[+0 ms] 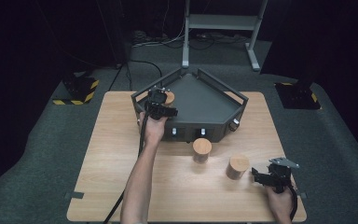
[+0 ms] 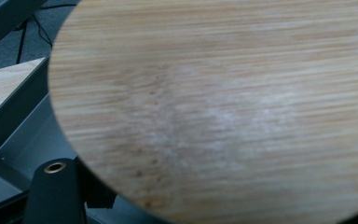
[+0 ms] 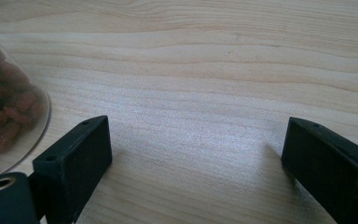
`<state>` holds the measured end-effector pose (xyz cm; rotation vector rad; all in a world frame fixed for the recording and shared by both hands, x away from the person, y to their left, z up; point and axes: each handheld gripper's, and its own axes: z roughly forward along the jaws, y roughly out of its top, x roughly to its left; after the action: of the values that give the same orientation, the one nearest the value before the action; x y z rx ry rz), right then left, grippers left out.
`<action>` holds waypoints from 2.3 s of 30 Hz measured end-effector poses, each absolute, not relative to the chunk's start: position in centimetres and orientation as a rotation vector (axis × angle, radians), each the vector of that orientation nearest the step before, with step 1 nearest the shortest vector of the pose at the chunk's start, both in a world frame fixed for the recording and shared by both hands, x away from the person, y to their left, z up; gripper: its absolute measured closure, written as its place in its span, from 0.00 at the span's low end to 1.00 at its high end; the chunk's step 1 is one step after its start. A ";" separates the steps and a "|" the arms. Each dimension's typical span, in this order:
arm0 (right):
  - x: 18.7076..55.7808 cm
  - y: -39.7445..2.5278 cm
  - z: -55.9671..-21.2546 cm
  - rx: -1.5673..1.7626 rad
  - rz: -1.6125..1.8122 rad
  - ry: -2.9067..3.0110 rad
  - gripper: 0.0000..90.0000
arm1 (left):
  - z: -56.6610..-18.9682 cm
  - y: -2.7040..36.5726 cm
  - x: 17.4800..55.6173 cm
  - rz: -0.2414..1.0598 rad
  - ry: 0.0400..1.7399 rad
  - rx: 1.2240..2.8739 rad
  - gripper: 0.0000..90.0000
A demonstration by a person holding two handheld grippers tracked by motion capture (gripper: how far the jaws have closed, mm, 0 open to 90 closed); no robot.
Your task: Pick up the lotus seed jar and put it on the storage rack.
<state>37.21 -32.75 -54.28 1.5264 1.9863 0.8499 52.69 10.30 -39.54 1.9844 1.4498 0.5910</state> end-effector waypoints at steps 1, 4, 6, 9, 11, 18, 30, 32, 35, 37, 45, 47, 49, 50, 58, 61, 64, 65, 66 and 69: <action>37.2 -32.8 -54.3 1.527 0.850 1.986 0.09 | -39.6 10.3 52.7 0.591 1.449 1.983 0.28; 37.2 -32.8 -54.3 1.526 0.850 1.986 0.09 | -39.7 10.3 52.6 0.599 1.433 1.995 0.28; 37.2 -32.7 -54.3 1.527 0.850 1.986 0.09 | -39.8 10.4 52.6 0.600 1.423 2.003 0.28; 37.2 -32.7 -54.3 1.527 0.850 1.986 0.09 | -39.8 10.5 52.6 0.596 1.415 2.000 0.28; 37.2 -32.7 -54.3 1.526 0.850 1.986 0.09 | -39.8 10.5 52.6 0.595 1.412 2.002 0.28; 37.2 -32.7 -54.3 1.527 0.851 1.985 0.09 | -39.9 10.5 52.6 0.598 1.410 2.002 0.28; 37.2 -32.7 -54.3 1.527 0.850 1.986 0.09 | -40.2 10.9 52.0 0.610 1.403 1.998 0.12; 37.2 -32.7 -54.3 1.527 0.850 1.986 0.09 | -40.2 10.9 51.8 0.611 1.398 2.000 0.11; 37.2 -32.7 -54.3 1.527 0.850 1.985 0.09 | -40.3 11.1 51.5 0.605 1.394 1.997 0.11; 37.2 -32.7 -54.3 1.527 0.849 1.985 0.09 | -40.3 11.2 51.2 0.605 1.391 1.998 0.11; 37.2 -32.7 -54.3 1.528 0.850 1.984 0.09 | -40.0 11.8 50.3 0.598 1.391 1.974 0.10; 37.2 -32.7 -54.3 1.528 0.850 1.984 0.09 | -39.9 11.9 50.1 0.600 1.385 1.976 0.10; 37.2 -32.7 -54.3 1.527 0.850 1.984 0.09 | -39.9 12.0 49.9 0.600 1.382 1.976 0.10; 37.2 -32.7 -54.3 1.527 0.850 1.985 0.09 | -39.8 12.0 49.8 0.600 1.380 1.976 0.11; 37.2 -32.7 -54.3 1.527 0.850 1.985 0.09 | -39.6 12.1 49.3 0.606 1.361 1.985 0.11; 37.2 -32.7 -54.3 1.527 0.850 1.985 0.09 | -39.6 12.1 49.1 0.607 1.354 1.991 0.11; 37.2 -32.7 -54.3 1.527 0.850 1.985 0.09 | -39.6 12.0 49.0 0.605 1.353 1.993 0.11; 37.2 -32.7 -54.3 1.527 0.850 1.985 0.09 | -39.6 12.0 48.9 0.606 1.349 1.997 0.11; 37.2 -32.7 -54.3 1.527 0.850 1.985 0.09 | -39.6 12.0 48.9 0.605 1.347 1.999 0.11; 37.2 -32.7 -54.3 1.527 0.850 1.985 0.09 | -39.6 12.0 48.7 0.604 1.341 1.999 0.11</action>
<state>37.20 -32.74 -54.28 1.5269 1.9851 0.8497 48.71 12.03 -39.64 1.9988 1.3414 0.6043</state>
